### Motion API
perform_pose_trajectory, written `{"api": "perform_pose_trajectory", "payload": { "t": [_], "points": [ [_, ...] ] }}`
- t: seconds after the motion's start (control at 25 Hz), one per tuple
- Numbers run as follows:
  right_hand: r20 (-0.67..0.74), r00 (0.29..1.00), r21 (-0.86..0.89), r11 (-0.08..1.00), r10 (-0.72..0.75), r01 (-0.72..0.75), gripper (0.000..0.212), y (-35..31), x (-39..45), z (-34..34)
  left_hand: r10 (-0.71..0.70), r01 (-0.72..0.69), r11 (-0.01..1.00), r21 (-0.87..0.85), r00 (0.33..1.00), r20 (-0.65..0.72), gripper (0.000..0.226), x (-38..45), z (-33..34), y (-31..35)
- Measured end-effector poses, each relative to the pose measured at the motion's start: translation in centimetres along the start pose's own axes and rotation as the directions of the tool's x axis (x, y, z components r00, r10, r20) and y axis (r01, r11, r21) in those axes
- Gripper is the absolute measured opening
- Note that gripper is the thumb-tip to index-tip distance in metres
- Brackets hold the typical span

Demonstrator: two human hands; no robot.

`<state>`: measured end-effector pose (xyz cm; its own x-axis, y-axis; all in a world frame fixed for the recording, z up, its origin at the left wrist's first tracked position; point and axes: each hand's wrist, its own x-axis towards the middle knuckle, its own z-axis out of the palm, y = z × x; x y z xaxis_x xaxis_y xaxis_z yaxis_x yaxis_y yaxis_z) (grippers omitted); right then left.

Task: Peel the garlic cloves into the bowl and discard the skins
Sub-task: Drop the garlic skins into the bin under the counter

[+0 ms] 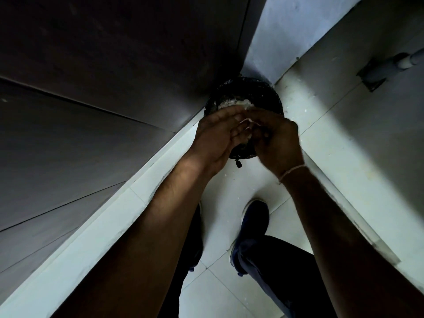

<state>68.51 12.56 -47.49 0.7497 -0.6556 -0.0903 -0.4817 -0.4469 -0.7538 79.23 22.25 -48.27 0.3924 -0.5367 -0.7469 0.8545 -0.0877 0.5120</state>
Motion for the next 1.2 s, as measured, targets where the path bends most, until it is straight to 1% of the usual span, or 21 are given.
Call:
{"api": "perform_pose_trajectory", "payload": {
  "t": [0.04, 0.08, 0.16, 0.24, 0.32, 0.36, 0.44, 0.52, 0.56, 0.6, 0.64, 0.68, 0.72, 0.76, 0.8, 0.88, 0.92, 1.0, 1.04, 1.12, 1.2],
  "points": [
    [-0.069, 0.996, -0.004, 0.998, 0.058, -0.058, 0.036, 0.2, 0.2, -0.2, 0.012, -0.012, 0.999, 0.035, 1.000, 0.000, 0.024, -0.2, -0.1, -0.2],
    [-0.132, 0.990, -0.022, 0.999, 0.045, -0.048, 0.032, -0.1, 0.1, -0.3, 0.027, -0.027, 0.996, 0.080, 1.000, -0.003, 0.021, -0.3, -0.2, -0.3],
    [-0.118, 0.991, -0.012, 0.998, -0.055, 0.054, 0.026, -0.5, -0.1, -0.1, 0.074, -0.067, 0.981, 0.185, 0.997, -0.035, 0.017, -0.3, -0.3, -0.5],
    [-0.062, 0.998, -0.010, 1.000, -0.027, 0.027, 0.022, -1.1, 0.1, 0.3, 0.123, -0.094, 0.965, 0.245, 0.987, -0.107, 0.013, -0.3, -0.3, -0.4],
    [-0.150, 0.989, -0.055, 0.998, -0.004, -0.004, 0.023, -1.5, 0.3, 0.3, 0.143, -0.102, 0.966, 0.237, 0.976, -0.164, 0.011, -0.1, -0.3, -0.3],
    [-0.180, 0.982, -0.054, 0.998, -0.048, 0.039, 0.025, -1.6, 0.3, 0.3, 0.158, -0.113, 0.963, 0.245, 0.972, -0.174, 0.012, 0.1, -0.4, -0.2],
    [-0.086, 0.991, 0.040, 0.993, -0.105, 0.108, 0.028, -2.1, 0.1, 0.7, 0.176, -0.119, 0.949, 0.293, 0.969, -0.175, 0.017, 0.6, -0.6, -0.3],
    [0.051, 0.998, 0.001, 1.000, -0.022, 0.022, 0.028, -1.9, -0.2, 1.1, 0.176, -0.116, 0.935, 0.336, 0.972, -0.154, 0.020, 0.7, -0.6, -0.4],
    [0.046, 0.998, -0.060, 0.997, 0.048, -0.045, 0.028, -1.5, -0.4, 1.3, 0.224, -0.159, 0.901, 0.404, 0.967, -0.118, 0.022, 0.7, -0.7, -0.6],
    [0.031, 0.992, -0.085, 0.989, 0.121, -0.118, 0.028, -1.0, -0.4, 1.4, 0.303, -0.234, 0.825, 0.514, 0.952, -0.053, 0.026, 0.6, -0.7, -0.7],
    [0.033, 0.973, 0.000, 0.973, 0.230, -0.230, 0.028, -0.8, -0.1, 1.4, 0.362, -0.304, 0.717, 0.627, 0.931, 0.038, 0.031, 0.5, -0.5, -0.9],
    [0.056, 0.937, 0.159, 0.924, 0.343, -0.348, 0.029, -1.0, 0.3, 1.3, 0.381, -0.364, 0.599, 0.713, 0.913, 0.145, 0.036, 0.2, -0.4, -1.2],
    [0.059, 0.904, 0.308, 0.853, 0.424, -0.420, 0.030, -1.1, 0.8, 1.3, 0.373, -0.395, 0.529, 0.751, 0.903, 0.212, 0.039, 0.0, -0.2, -1.4],
    [0.015, 0.889, 0.400, 0.812, 0.459, -0.425, 0.029, -1.3, 1.0, 1.2, 0.348, -0.389, 0.533, 0.751, 0.910, 0.225, 0.037, -0.2, -0.1, -1.5],
    [-0.057, 0.891, 0.433, 0.815, 0.450, -0.384, 0.027, -1.7, 1.1, 1.1, 0.351, -0.384, 0.553, 0.740, 0.912, 0.212, 0.034, -0.2, -0.1, -1.5],
    [-0.186, 0.927, 0.382, 0.893, 0.326, -0.237, 0.025, -2.7, 0.6, 1.0, 0.395, -0.345, 0.606, 0.717, 0.913, 0.106, 0.025, 0.1, -0.5, -1.2],
    [-0.194, 0.956, 0.330, 0.933, 0.219, -0.147, 0.028, -2.9, 0.5, 1.1, 0.392, -0.318, 0.645, 0.695, 0.918, 0.056, 0.021, 0.3, -0.8, -1.0],
    [-0.083, 0.994, 0.235, 0.970, 0.077, -0.056, 0.033, -2.8, -0.3, 1.4, 0.378, -0.311, 0.734, 0.604, 0.926, 0.018, 0.016, 0.2, -1.1, -0.6],
    [-0.028, 0.996, 0.177, 0.981, 0.090, -0.084, 0.032, -2.5, -0.5, 1.5, 0.413, -0.344, 0.724, 0.598, 0.910, 0.023, 0.017, 0.1, -1.0, -0.4],
    [-0.020, 0.974, 0.115, 0.968, 0.226, -0.222, 0.025, -2.0, -0.5, 1.3, 0.490, -0.411, 0.641, 0.649, 0.869, 0.066, 0.020, -0.4, -0.6, -0.6],
    [-0.100, 0.949, 0.232, 0.934, 0.300, -0.271, 0.021, -2.2, -0.1, 0.9, 0.507, -0.415, 0.582, 0.700, 0.857, 0.086, 0.019, -0.7, -0.2, -1.3]
  ]
}}
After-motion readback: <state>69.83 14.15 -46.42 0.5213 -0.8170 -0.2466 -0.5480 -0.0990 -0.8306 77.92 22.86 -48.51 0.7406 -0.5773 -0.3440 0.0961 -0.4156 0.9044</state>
